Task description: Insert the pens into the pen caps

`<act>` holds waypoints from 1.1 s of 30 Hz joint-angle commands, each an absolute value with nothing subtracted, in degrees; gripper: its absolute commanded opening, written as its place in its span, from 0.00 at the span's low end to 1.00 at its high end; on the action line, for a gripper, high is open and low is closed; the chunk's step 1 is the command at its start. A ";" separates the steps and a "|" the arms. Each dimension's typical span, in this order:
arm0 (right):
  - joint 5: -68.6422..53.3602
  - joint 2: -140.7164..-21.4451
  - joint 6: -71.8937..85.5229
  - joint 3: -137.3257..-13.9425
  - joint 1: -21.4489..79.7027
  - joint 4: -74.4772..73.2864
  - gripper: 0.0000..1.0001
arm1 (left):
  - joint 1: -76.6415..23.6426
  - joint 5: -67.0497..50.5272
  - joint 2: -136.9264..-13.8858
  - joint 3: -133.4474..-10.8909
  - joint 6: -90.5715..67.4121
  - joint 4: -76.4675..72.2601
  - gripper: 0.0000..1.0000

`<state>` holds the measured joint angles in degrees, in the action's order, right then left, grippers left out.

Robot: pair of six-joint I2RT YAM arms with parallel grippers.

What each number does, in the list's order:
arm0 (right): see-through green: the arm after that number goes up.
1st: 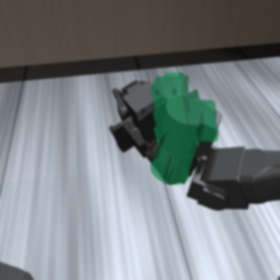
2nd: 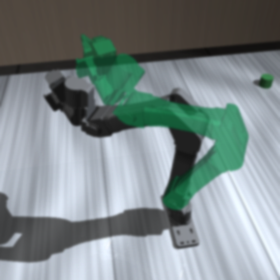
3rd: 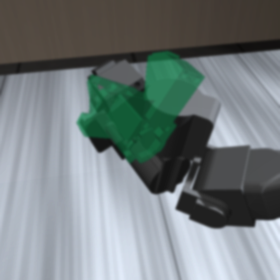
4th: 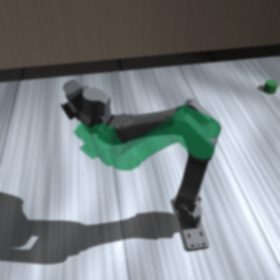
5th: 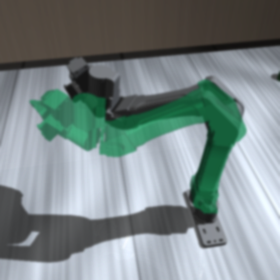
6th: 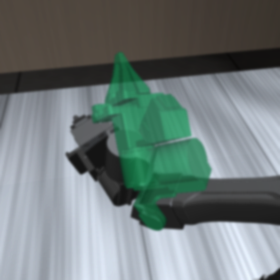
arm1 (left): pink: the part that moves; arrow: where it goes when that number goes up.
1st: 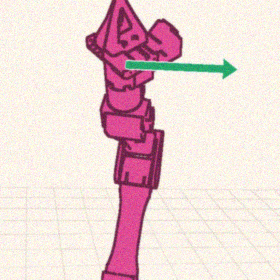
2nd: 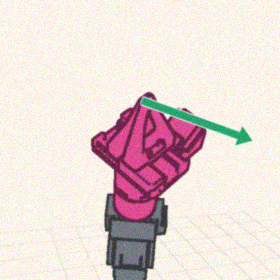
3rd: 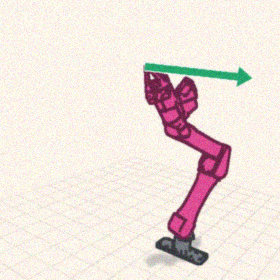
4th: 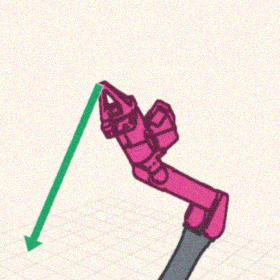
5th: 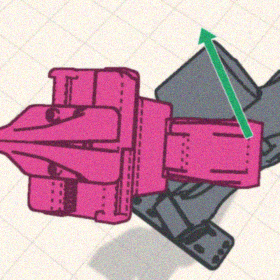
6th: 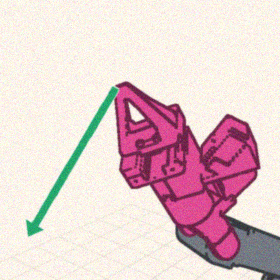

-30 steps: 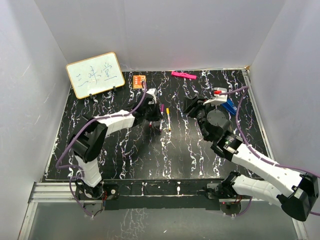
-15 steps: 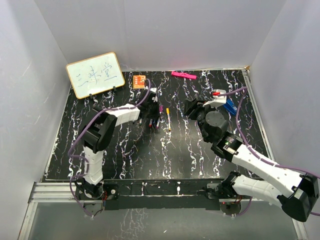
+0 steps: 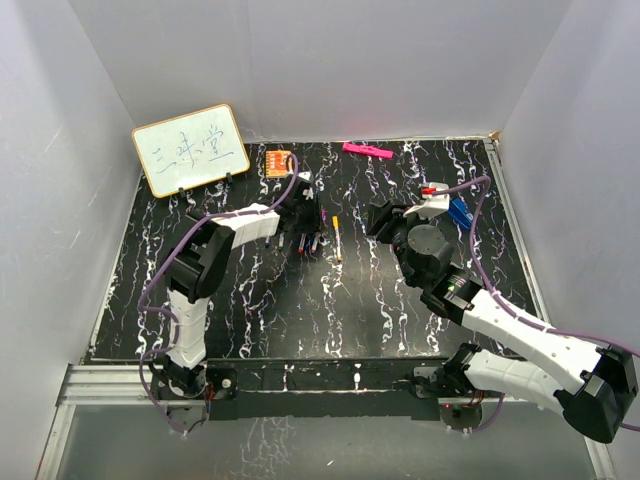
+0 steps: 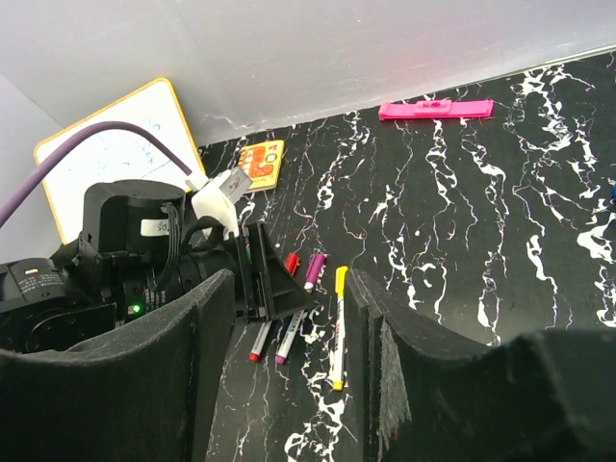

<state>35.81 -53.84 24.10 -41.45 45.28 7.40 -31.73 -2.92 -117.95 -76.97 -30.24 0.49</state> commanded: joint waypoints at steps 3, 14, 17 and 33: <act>35.66 -53.36 24.44 -41.33 45.33 9.48 0.48 | -31.34 -2.23 -115.55 -77.81 -30.35 3.52 0.38; 36.49 -53.48 23.85 -40.38 45.31 10.98 0.48 | -31.36 -3.41 -103.17 -81.78 -26.28 4.08 0.39; 37.94 -54.02 23.29 -40.69 45.26 10.99 0.52 | -31.38 -4.17 -98.48 -80.82 -25.44 3.88 0.39; 43.77 -47.29 20.81 -37.92 32.26 1.17 0.80 | -29.27 16.33 -65.60 -61.08 -16.04 12.31 0.99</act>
<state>44.60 -50.33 20.80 -38.41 38.44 4.19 -30.72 8.14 -71.64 -62.37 -19.79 7.73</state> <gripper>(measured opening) 0.794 0.984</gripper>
